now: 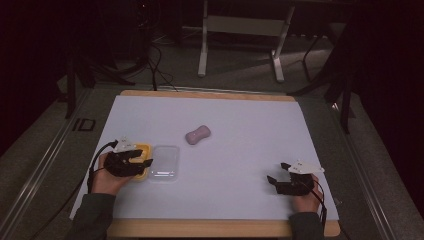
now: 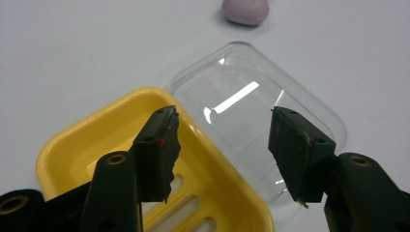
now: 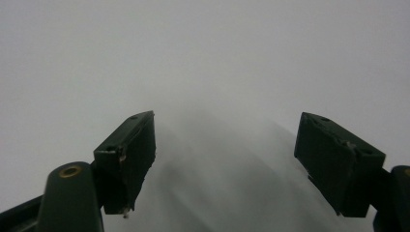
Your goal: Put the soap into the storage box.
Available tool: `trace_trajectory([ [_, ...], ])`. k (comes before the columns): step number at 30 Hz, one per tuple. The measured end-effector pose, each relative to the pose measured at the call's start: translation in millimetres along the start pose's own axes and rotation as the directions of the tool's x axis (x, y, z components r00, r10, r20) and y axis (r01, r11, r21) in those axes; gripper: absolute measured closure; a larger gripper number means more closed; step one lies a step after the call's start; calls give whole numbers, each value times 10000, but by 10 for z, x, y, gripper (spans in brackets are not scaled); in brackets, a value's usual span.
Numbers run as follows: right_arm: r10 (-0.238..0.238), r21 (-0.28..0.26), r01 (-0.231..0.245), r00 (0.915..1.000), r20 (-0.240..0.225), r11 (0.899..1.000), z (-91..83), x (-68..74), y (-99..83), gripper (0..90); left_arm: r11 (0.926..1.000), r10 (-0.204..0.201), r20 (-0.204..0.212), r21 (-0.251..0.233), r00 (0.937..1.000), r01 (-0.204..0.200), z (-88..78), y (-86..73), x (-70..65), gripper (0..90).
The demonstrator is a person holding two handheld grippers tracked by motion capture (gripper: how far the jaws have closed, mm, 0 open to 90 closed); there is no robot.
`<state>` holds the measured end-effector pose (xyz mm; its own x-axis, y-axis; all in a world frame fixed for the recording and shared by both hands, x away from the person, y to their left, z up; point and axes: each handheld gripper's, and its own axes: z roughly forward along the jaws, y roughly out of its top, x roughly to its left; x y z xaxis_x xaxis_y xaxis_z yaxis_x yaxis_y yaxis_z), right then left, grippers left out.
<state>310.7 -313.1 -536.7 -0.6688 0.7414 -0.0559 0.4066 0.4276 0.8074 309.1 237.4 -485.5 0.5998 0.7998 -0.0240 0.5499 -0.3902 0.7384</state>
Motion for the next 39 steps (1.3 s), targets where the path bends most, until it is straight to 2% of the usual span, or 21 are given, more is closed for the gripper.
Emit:
trace_trajectory([
  [4, -74, 27, 74, 10000, 46, 10000, 0, 7, 1, 222, 9999, 103, 230, 77, 9997, -105, 11, 40, 33, 444],
  [7, -124, 48, 124, 9999, 65, 9999, 3, 11, 2, 222, 9991, 311, 221, 274, 9993, -317, 17, 77, 56, 439],
  [17, -186, 73, 186, 9998, 107, 9998, 4, 17, 3, 222, 9977, 556, 369, 379, 9978, -570, 87, 178, 99, 430],
  [23, -209, 87, 208, 9997, 144, 9997, 3, 23, 4, 222, 9976, 591, 463, 327, 9972, -607, 152, 257, 88, 424],
  [26, -224, 38, 223, 9996, 180, 9997, -2, 28, 2, 222, 9967, 690, 481, 386, 9965, -709, 200, 310, 64, 415],
  [28, -202, -7, 202, 9996, 205, 9998, -7, 28, 0, 222, 9941, 914, 375, 548, 9951, -934, 232, 355, 44, 383],
  [34, -222, -12, 222, 9995, 207, 9998, -8, 29, 0, 222, 9898, 1186, 428, 749, 9920, -1216, 282, 468, 28, 384],
  [39, -223, -13, 223, 9995, 206, 9998, -7, 29, 0, 222, 9894, 1240, 459, 705, 9912, -1270, 314, 518, 18, 374],
])
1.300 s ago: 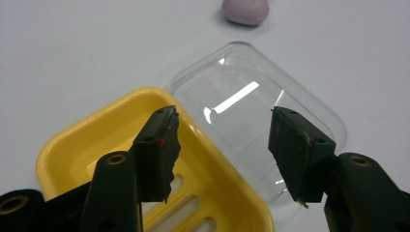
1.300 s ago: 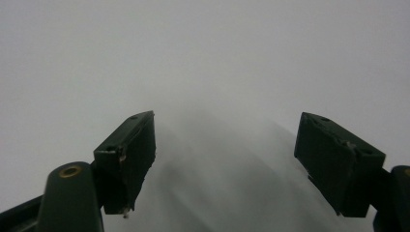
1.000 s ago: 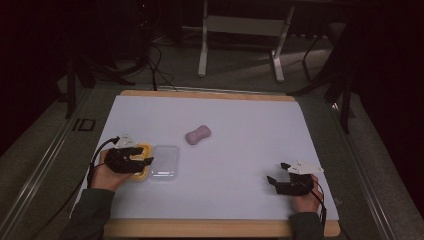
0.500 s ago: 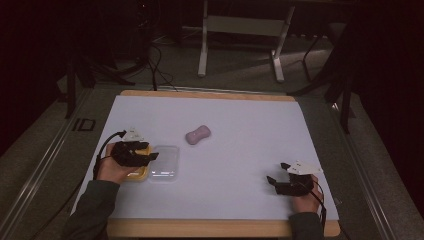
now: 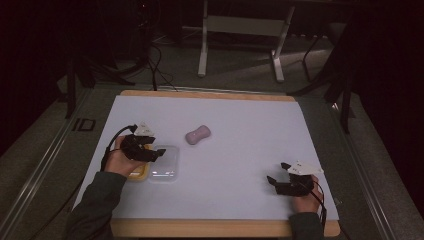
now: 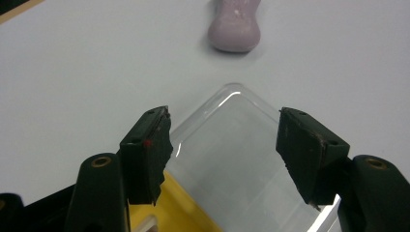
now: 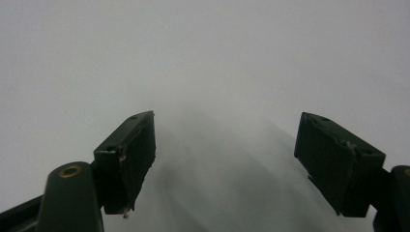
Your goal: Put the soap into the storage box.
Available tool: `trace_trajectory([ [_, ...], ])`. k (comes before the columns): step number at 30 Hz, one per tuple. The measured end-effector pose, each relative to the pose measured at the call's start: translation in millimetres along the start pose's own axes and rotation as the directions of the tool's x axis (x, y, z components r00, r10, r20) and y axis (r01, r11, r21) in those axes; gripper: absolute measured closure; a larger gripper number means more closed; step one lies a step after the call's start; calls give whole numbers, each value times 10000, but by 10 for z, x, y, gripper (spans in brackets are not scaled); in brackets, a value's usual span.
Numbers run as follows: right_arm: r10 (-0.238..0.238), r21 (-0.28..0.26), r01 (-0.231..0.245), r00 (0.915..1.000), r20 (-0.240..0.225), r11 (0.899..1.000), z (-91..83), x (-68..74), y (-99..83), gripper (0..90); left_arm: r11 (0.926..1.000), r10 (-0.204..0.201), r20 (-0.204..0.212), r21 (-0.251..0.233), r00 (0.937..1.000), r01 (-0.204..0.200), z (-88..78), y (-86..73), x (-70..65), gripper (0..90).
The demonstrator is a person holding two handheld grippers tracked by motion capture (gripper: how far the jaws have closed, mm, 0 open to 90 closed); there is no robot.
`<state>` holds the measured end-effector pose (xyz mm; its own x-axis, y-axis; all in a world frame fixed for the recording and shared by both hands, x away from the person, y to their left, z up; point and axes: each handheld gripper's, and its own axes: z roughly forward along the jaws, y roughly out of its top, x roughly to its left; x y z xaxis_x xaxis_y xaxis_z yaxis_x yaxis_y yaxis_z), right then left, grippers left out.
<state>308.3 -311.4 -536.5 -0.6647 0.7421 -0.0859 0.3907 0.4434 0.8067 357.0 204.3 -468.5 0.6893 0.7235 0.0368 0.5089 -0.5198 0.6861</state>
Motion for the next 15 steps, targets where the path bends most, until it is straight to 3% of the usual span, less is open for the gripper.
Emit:
trace_trajectory([
  [15, -4, 12, 4, 10000, -7, 10000, 0, 4, 1, 222, 10000, 92, 358, 28, 9993, -93, 132, 158, 23, 366],
])
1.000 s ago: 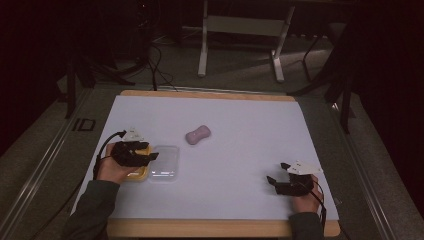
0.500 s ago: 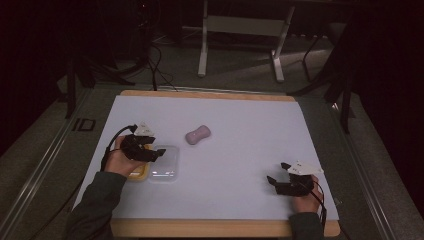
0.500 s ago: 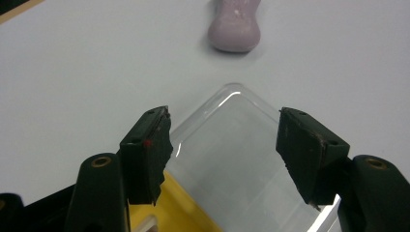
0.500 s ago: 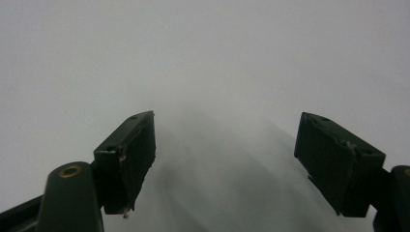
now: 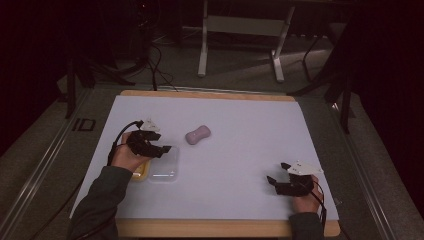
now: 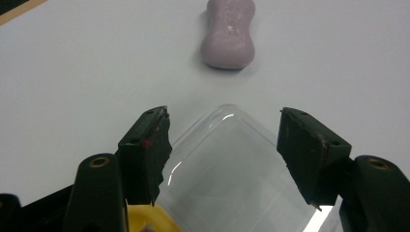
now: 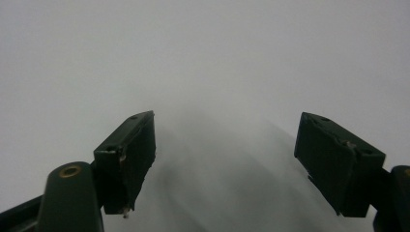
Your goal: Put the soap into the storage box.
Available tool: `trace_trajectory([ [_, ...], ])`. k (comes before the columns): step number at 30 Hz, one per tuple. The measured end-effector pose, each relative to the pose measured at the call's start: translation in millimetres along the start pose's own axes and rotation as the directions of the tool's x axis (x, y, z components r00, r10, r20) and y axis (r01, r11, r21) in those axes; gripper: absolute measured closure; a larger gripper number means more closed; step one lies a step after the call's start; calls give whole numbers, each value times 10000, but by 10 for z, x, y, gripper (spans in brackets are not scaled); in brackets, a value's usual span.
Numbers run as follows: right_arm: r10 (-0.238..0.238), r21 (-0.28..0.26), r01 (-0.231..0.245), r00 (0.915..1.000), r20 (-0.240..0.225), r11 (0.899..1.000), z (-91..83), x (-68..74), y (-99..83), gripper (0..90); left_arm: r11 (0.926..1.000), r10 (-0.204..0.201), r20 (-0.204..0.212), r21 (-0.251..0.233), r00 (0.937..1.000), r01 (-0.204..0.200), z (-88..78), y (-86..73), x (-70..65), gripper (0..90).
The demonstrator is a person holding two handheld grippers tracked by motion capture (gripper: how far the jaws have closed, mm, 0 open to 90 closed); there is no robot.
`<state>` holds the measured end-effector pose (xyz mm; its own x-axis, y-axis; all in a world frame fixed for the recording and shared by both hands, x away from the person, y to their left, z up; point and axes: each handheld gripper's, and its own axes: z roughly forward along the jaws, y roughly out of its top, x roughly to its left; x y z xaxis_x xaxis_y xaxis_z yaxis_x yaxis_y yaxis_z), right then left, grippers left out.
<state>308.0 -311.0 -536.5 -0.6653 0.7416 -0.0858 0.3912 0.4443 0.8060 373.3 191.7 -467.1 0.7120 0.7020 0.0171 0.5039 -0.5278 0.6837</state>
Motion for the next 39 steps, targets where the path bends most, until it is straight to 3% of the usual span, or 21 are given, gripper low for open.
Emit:
trace_trajectory([
  [18, 11, -5, -11, 10000, -2, 10000, -1, 0, 0, 222, 9984, 563, 231, -22, 9981, -562, 143, 277, 6, 359],
  [39, -5, -12, 5, 10000, -4, 10000, 1, 3, 0, 222, 9978, 659, 385, -63, 9971, -657, 321, 488, 22, 351],
])
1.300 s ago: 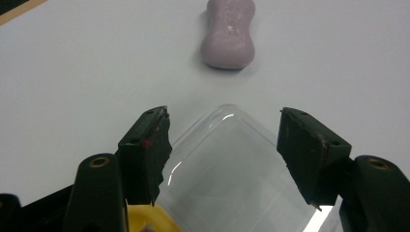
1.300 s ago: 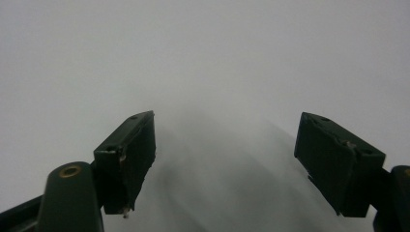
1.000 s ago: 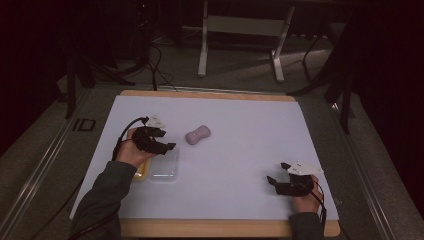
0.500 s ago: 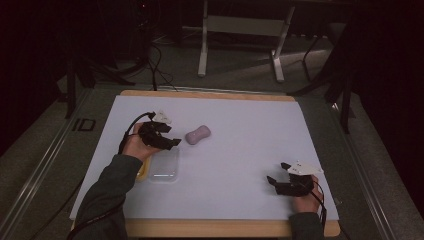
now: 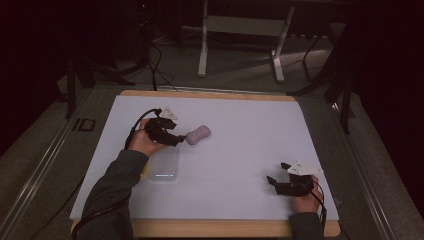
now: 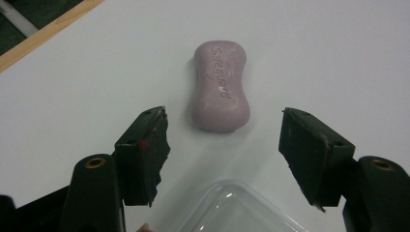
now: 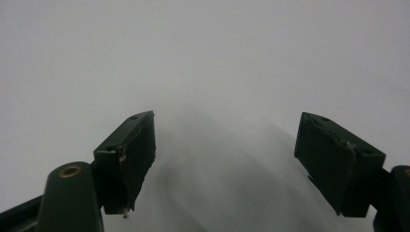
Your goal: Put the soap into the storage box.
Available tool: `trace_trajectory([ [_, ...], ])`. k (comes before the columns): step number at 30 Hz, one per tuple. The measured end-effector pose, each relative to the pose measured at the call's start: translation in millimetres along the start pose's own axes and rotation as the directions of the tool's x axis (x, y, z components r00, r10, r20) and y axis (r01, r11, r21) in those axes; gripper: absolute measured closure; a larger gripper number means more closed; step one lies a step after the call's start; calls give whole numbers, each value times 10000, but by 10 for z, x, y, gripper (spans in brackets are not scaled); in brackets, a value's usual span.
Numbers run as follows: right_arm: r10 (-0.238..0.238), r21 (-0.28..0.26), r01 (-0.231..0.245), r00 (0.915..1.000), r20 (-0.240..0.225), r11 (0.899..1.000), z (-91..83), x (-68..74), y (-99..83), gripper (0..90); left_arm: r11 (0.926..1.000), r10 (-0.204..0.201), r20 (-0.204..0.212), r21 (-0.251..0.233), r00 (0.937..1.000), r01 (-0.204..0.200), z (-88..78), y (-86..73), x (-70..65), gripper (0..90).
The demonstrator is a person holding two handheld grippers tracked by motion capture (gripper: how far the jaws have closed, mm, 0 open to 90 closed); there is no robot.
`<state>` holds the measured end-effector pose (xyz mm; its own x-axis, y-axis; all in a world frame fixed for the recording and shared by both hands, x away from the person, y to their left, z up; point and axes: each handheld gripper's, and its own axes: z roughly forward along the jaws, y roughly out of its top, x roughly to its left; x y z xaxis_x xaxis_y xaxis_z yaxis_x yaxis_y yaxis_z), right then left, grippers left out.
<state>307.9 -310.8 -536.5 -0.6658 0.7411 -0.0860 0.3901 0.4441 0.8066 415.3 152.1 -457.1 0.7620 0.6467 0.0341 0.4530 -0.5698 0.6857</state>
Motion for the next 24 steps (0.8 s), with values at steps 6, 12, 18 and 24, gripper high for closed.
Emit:
trace_trajectory([
  [6, -9, 8, 9, 10000, -1, 10000, 0, 0, 0, 222, 9997, 47, 144, 229, 9999, -51, 71, 52, 8, 373],
  [12, -14, 13, 14, 10000, 1, 10000, 0, 1, 1, 222, 9994, 93, 103, 341, 9999, -96, 142, 133, -1, 366],
  [18, -52, -5, 52, 10000, 7, 10000, 0, 0, 0, 222, 9988, 103, 122, 469, 9999, -108, 211, 199, 8, 362],
  [24, -52, 3, 52, 10000, 2, 10000, 1, 1, 1, 222, 9965, 142, 77, 818, 9999, -147, 302, 290, -3, 346],
])
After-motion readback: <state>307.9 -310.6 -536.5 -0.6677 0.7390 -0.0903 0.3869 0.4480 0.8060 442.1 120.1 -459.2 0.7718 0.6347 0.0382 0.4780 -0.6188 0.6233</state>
